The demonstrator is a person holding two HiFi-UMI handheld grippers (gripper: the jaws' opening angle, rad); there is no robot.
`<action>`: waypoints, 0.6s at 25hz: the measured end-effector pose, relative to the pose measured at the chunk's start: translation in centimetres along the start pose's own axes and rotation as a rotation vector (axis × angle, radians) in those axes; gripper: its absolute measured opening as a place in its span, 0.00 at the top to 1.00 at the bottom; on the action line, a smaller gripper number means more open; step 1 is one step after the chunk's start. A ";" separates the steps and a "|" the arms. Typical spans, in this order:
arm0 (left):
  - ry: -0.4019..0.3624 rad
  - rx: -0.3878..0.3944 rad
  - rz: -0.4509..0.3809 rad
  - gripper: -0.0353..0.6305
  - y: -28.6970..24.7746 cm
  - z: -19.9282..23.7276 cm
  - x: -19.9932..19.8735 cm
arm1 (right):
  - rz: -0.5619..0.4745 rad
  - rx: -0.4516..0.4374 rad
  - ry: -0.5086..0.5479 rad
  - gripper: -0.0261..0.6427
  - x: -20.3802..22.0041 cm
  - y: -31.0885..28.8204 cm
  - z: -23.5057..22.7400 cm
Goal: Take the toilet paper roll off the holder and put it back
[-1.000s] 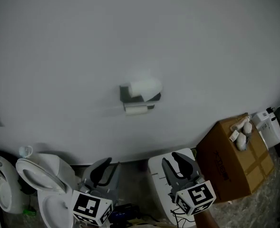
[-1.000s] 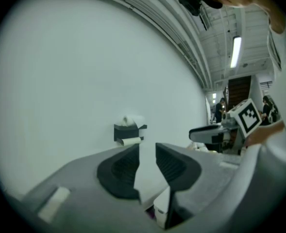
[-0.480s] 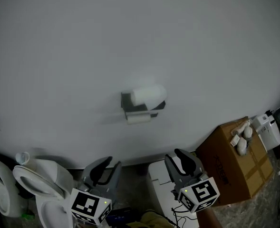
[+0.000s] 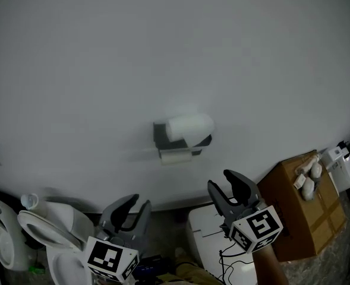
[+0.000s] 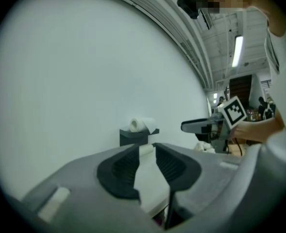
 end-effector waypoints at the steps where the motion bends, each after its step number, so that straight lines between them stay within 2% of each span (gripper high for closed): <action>1: 0.000 -0.007 -0.003 0.80 -0.2 0.2 -0.1 | -0.003 -0.008 0.013 0.69 -0.2 -0.5 -0.4; 15: -0.003 -0.108 -0.017 0.80 -2.5 1.4 -1.0 | -0.003 -0.170 0.284 0.60 -3.8 -7.4 -5.2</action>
Point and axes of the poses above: the fingertips, and each gripper's own axes: y backward along the fingers, z to its left, x out of its underside, the point moved 6 cm from there along y, backward along the fingers, and after that the axes turned 7 degrees about y, right-handed, at the moved point
